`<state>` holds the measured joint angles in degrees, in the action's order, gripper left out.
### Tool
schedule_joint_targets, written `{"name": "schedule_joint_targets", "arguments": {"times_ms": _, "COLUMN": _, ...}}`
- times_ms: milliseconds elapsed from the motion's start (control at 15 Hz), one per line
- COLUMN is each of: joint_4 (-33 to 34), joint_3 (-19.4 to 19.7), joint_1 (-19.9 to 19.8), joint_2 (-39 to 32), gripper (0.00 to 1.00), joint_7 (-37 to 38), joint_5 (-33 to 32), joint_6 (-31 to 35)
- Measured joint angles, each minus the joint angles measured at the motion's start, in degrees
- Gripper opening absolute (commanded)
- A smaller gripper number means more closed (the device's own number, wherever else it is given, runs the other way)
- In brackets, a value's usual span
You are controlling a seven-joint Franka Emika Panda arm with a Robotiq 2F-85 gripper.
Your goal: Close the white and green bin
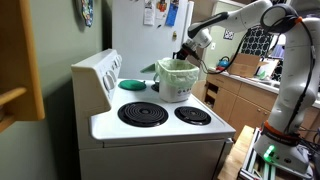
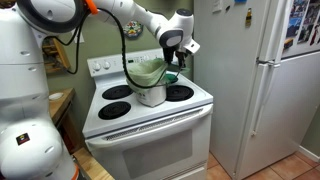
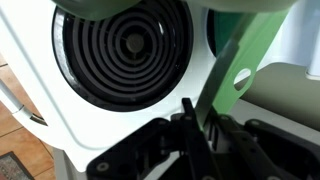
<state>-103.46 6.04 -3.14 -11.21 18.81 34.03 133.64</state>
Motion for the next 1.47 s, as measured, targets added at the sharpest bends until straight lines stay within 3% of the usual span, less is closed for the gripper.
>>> {"name": "schedule_joint_targets", "arguments": {"times_ms": 800, "joint_4": -9.11, "joint_3": -3.59, "joint_1": 0.6, "joint_2": 6.47, "gripper": 0.03, "joint_7": -4.57, "joint_5": -3.13, "joint_6": 16.03}}
{"name": "schedule_joint_targets", "arguments": {"times_ms": 1467, "joint_4": -16.75, "joint_3": -7.1, "joint_1": 1.72, "joint_2": 10.7, "gripper": 0.03, "joint_7": -18.24, "joint_5": -0.06, "joint_6": 35.03}}
